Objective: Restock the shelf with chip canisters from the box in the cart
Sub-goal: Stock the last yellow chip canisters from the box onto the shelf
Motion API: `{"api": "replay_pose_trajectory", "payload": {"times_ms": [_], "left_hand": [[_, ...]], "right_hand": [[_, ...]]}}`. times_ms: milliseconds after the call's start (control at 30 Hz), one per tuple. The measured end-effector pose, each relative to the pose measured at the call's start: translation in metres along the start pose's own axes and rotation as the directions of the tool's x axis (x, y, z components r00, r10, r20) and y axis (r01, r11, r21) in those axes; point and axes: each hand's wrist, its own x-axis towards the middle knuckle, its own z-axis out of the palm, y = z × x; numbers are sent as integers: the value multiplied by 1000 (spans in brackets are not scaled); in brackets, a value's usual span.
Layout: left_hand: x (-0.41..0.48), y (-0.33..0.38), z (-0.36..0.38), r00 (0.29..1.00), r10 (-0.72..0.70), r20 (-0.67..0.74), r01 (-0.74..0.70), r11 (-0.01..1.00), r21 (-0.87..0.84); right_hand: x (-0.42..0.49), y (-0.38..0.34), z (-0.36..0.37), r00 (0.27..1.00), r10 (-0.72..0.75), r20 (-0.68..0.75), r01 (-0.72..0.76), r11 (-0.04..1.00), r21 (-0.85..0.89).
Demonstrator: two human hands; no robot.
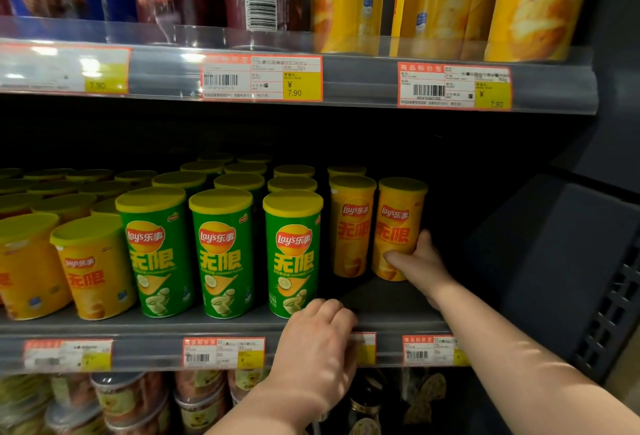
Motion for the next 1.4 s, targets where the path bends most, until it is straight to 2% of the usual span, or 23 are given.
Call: {"api": "replay_pose_trajectory", "payload": {"times_ms": [333, 533, 600, 667, 767, 833, 900, 1000, 1067, 1167, 1267, 1400], "left_hand": [[-1, -2, -2, 999, 17, 30, -16, 1000, -17], [0, -4, -4, 997, 50, 56, -50, 999, -2], [0, -5, -4, 996, 54, 77, -55, 998, 13], [0, -5, -6, 995, 51, 88, -53, 998, 15], [0, -1, -14, 981, 62, 185, -65, 998, 6], [0, -1, -15, 981, 80, 176, -88, 995, 38], [-2, 2, -18, 984, 91, 151, -96, 995, 27], [-13, 6, -22, 979, 146, 140, -147, 989, -4], [-21, 6, -17, 975, 209, 83, -210, 978, 10], [-36, 12, -18, 963, 250, 100, -247, 968, -44], [-53, 15, -15, 950, 227, 216, -218, 974, -63], [-76, 9, -9, 917, 142, 373, -152, 988, -3]], "right_hand": [[1, -8, -3, 998, 57, -16, -58, 994, -87], [-6, -9, -5, 991, 77, -106, -106, 948, -301], [-15, -11, -7, 988, 62, -144, -117, 904, -410], [-30, -14, -10, 988, -16, -152, -76, 815, -574], [-61, -20, -13, 974, -215, -73, 68, 580, -812], [-81, -25, -11, 965, -262, -13, 113, 459, -881], [-100, -28, -8, 965, -260, 27, 132, 392, -910], [-126, -25, -5, 973, -223, 52, 132, 359, -924], [-143, -17, -2, 975, -215, 54, 131, 359, -924], [-163, -3, 5, 969, -242, 53, 140, 357, -924], [-180, 7, 12, 972, -220, 84, 156, 331, -931], [-198, 20, 24, 974, -166, 154, 199, 303, -932]]}}
